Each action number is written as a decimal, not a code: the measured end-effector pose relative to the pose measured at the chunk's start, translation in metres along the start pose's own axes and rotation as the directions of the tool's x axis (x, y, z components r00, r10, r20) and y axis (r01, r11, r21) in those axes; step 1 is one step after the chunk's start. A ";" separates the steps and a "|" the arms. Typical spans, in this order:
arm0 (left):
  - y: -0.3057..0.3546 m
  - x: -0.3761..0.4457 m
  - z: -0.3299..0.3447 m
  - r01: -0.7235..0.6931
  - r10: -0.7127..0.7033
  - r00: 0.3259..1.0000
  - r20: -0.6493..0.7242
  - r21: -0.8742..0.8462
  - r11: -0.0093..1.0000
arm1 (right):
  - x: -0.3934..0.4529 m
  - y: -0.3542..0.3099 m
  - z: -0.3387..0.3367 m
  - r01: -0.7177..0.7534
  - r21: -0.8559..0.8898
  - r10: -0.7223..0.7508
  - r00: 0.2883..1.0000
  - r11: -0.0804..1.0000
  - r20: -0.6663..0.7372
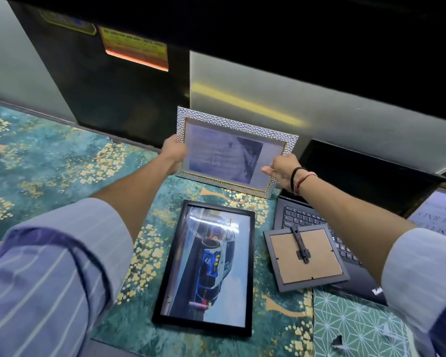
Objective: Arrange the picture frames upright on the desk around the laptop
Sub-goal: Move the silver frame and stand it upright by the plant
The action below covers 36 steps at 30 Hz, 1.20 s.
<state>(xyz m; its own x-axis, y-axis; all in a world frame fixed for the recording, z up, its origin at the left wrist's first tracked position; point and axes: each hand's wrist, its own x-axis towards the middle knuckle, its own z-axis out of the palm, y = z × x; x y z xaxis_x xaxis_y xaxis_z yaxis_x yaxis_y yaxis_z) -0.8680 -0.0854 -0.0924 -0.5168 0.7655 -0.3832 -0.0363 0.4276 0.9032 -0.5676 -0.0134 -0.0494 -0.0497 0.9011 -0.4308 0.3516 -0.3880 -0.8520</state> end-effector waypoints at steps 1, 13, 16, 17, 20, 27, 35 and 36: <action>0.002 -0.010 -0.004 -0.023 0.023 1.000 -0.001 -0.006 1.000 | -0.006 -0.001 -0.001 -0.026 0.068 0.026 1.000 0.997 0.012; 0.036 -0.134 -0.049 -0.293 0.297 0.944 -0.147 0.049 0.955 | -0.095 0.019 -0.033 -0.057 0.287 0.026 0.994 0.956 0.110; 0.044 -0.169 -0.047 -0.321 0.329 0.928 -0.174 0.077 0.944 | -0.118 0.029 -0.054 -0.044 0.326 0.024 0.998 0.944 0.064; 0.048 -0.184 -0.043 -0.331 0.342 0.924 -0.171 0.090 0.939 | -0.127 0.033 -0.063 -0.039 0.318 0.023 0.998 0.947 0.054; 0.062 -0.230 -0.027 -0.350 0.366 0.911 -0.189 0.111 0.930 | -0.152 0.048 -0.092 -0.011 0.260 0.003 1.000 0.965 0.029; 0.059 -0.305 0.022 -0.371 0.368 0.928 -0.065 -0.037 0.928 | -0.219 0.103 -0.168 -0.075 0.135 0.092 0.988 0.988 -0.124; 0.073 -0.378 0.093 -0.401 0.400 0.910 0.110 -0.014 0.916 | -0.326 0.186 -0.234 -0.132 0.439 0.194 0.976 0.889 -0.099; 0.076 -0.383 0.103 -0.403 0.397 0.905 0.151 0.010 0.915 | -0.333 0.197 -0.239 -0.127 0.489 0.202 0.974 0.863 -0.103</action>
<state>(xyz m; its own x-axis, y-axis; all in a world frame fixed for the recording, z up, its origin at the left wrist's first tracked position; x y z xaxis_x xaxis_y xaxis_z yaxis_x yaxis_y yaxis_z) -0.5848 -0.2966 0.1031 -0.3532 0.9354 -0.0170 0.1837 0.0871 0.9791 -0.2579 -0.3437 -0.0023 0.1185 0.8194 -0.5609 -0.1474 -0.5441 -0.8260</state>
